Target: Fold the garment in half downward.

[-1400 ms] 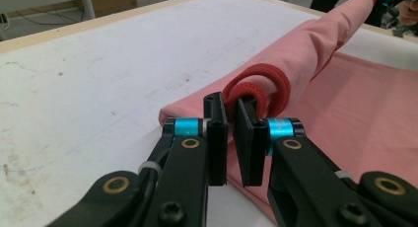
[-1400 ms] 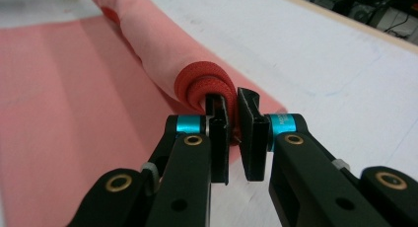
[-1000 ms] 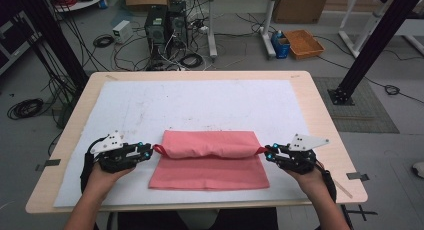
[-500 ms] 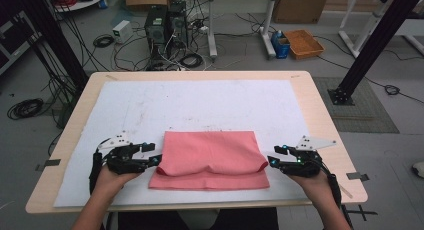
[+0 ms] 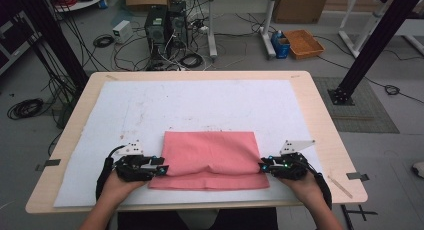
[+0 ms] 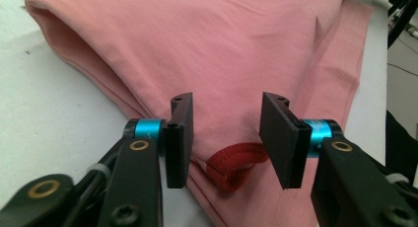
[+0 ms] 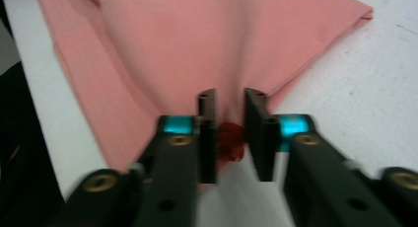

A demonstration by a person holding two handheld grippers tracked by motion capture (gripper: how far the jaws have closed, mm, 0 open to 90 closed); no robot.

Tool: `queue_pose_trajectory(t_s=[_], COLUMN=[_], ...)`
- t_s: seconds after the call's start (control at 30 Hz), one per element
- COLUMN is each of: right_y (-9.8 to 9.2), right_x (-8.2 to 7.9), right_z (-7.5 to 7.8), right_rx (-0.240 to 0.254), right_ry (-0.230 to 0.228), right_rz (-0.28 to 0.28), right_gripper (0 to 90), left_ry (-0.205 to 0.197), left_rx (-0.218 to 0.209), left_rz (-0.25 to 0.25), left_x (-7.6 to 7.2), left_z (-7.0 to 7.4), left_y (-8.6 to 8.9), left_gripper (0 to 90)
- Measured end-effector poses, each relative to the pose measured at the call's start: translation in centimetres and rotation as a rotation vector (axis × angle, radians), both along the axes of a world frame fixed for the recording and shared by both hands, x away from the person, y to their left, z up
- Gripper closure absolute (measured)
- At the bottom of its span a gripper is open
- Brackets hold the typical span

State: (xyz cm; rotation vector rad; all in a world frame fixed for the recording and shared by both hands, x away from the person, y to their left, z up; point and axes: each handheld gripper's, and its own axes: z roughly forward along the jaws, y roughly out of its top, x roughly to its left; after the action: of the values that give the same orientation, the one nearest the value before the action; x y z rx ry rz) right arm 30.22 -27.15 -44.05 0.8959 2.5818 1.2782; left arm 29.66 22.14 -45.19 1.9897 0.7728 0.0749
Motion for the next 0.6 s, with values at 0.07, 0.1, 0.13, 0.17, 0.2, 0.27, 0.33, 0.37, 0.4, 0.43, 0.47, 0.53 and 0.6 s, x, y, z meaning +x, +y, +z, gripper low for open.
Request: queue_pose_trajectory(t_s=[0.07,0.1,0.13,0.17,0.2,0.27,0.33,0.37,0.4,0.43,0.47,0.53,0.6], right_y=[0.1,0.1,0.1,0.2,0.1,0.1,0.1,0.2,0.1,0.1,0.0,-0.3,-0.5], right_x=[-0.1,-0.2,-0.3,-0.3,-0.3,-0.3,-0.3,-0.4,-0.4,-0.6,-0.6,-0.6,-0.6], right_z=[0.0,0.1,0.1,0.2,0.3,0.3,0.3,0.3,0.4,0.4,0.5,0.6,0.7], right_rx=[-0.004,-0.006,-0.007,-0.004,-0.006,-0.005,-0.003,-0.003,-0.005,0.000,0.008,0.022,0.028], right_ry=[-0.003,-0.013,-0.014,-0.022,-0.027,-0.039,-0.047,-0.045,-0.053,-0.054,-0.050,-0.050,-0.034], right_rz=[0.006,0.013,0.010,0.016,0.019,0.019,0.022,0.023,0.026,0.023,0.015,0.000,-0.015], right_gripper=[83.6,83.7,84.2,84.5,84.6,84.7,84.7,84.6,83.3,78.9,75.6,69.2,66.4], left_ry=[0.011,0.005,-0.004,-0.003,-0.012,-0.012,-0.007,-0.010,-0.026,-0.027,-0.025,-0.021,-0.012], left_rx=[0.008,0.008,0.000,-0.004,0.002,0.008,-0.005,-0.002,-0.008,-0.016,-0.019,-0.011,0.009], left_rz=[-0.002,-0.007,-0.006,-0.012,-0.017,-0.011,-0.003,0.017,0.034,0.035,0.038,0.038,0.021], left_x=[-0.4,-0.5,-0.8,-0.9,-0.9,-0.9,-1.0,-1.1,-1.3,-1.4,-1.5,-1.6,-1.5], left_z=[-0.1,0.0,0.0,0.0,0.0,0.0,0.0,0.2,0.4,0.6,0.7,0.5,0.1], left_y=[0.1,0.2,0.2,0.2,0.3,0.2,0.4,0.6,0.9,1.3,1.5,1.5,1.0], left_gripper=[63.5,64.0,64.0,64.6,64.9,65.7,61.3,57.6,54.5,54.0,53.8,53.3,53.5])
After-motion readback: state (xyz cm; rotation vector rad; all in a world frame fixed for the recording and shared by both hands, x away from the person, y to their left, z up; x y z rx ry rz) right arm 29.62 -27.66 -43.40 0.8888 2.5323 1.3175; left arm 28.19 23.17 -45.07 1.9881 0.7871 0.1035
